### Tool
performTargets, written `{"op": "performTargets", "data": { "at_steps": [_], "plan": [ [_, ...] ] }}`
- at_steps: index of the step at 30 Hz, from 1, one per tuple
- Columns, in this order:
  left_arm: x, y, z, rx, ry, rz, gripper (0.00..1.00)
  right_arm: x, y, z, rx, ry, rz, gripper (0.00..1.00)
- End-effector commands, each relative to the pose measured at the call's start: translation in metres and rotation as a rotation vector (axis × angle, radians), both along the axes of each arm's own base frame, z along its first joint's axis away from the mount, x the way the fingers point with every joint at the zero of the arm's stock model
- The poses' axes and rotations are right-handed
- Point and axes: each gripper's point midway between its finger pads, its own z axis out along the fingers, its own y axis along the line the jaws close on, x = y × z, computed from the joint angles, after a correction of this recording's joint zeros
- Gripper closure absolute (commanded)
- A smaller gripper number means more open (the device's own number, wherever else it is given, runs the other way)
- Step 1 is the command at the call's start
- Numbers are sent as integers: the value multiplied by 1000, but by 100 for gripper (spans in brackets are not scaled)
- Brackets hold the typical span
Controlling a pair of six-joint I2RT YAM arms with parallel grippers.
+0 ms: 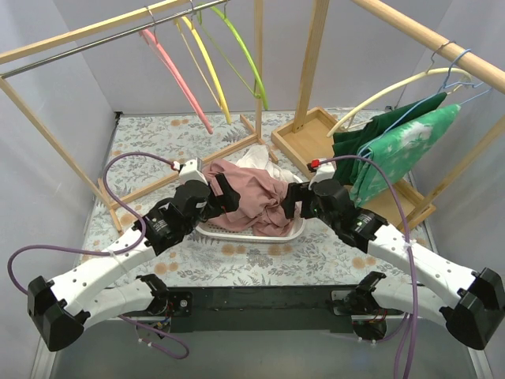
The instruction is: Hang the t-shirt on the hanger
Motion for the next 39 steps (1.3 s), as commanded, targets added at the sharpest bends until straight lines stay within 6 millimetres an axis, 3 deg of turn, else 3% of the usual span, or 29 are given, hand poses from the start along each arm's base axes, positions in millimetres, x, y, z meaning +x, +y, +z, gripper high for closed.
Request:
{"op": "performTargets", "data": {
  "at_steps": [1,3,4,6,8,10,11,12,15,16,17,19,20,22,27,31,35,39],
  "plan": [
    [10,-9,1,17,-12,-2,2,10,25,21,16,-55,63,6],
    [17,-20,8,4,-30,-23,4,11,23,20,2,-54,51,9],
    [24,-26,-3,39,-13,-29,6,11,22,20,0,-60,48,9],
    [34,-38,5,40,-23,-38,13,12,16,22,-5,-78,22,10],
    [43,-46,-4,88,-13,-30,15,11,9,22,-7,-89,2,11],
    [49,-57,1,108,-35,-34,16,9,5,18,-15,-87,-6,11],
    [53,-60,-10,152,-25,-29,18,9,3,18,-15,-95,-11,12],
    [55,-65,-8,157,-29,-32,21,9,1,20,-14,-100,-15,12],
    [57,-67,-31,214,9,-6,40,10,-2,22,-15,-111,-29,12],
    [56,-64,-34,223,19,7,48,10,-2,23,-16,-113,-29,12],
    [55,-58,-35,223,27,37,67,11,-2,23,-18,-113,-30,12],
    [52,-49,-33,224,21,55,80,11,-1,24,-21,-117,-26,12],
    [49,-42,-18,199,-11,73,86,12,1,25,-18,-119,-21,13],
    [46,-31,-7,196,-36,86,98,13,5,22,-20,-114,-4,13],
    [29,10,34,160,-91,179,100,18,25,21,-3,-104,52,14],
    [12,35,43,114,-94,221,100,22,43,20,25,-103,101,13],
    [-4,60,40,89,-75,278,100,29,58,15,30,-97,128,11],
    [-9,69,35,96,-56,309,100,25,79,6,71,-67,214,10]
  ]
}}
